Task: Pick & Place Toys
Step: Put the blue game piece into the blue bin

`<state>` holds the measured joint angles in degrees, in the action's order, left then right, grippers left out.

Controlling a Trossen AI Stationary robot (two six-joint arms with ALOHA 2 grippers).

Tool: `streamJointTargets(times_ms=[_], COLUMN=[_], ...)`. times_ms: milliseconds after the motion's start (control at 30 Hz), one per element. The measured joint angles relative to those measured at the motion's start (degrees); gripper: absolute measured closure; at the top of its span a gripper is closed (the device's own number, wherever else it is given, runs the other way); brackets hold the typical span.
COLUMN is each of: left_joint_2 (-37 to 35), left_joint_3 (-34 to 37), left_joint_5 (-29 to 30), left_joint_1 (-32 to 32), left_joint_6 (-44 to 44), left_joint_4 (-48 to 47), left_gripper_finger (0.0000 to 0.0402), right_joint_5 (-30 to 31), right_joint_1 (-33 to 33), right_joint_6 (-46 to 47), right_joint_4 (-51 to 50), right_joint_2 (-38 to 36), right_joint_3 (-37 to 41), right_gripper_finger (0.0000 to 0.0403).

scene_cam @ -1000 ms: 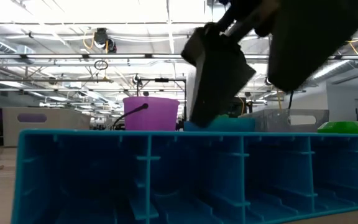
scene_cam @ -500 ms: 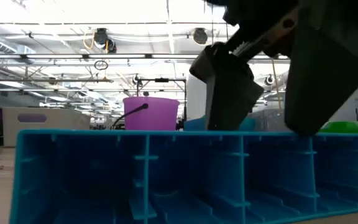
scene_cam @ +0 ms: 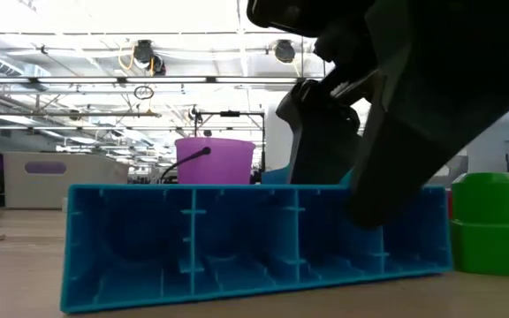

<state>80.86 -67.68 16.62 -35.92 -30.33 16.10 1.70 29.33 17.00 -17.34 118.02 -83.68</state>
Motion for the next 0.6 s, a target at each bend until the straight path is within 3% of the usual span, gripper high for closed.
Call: streamJointTargets(times_ms=[600], left_joint_2=[0.0], left_joint_3=[0.0], left_joint_5=[0.0], left_joint_1=[0.0], left_joint_6=[-0.4], left_joint_4=[-0.1], left_gripper_finger=[0.0135], right_joint_5=[-0.1], right_joint_1=[-1.7], right_joint_6=[-0.1], right_joint_4=[0.0], right_joint_2=[0.0], right_joint_3=[0.0], right_gripper_finger=[0.0126])
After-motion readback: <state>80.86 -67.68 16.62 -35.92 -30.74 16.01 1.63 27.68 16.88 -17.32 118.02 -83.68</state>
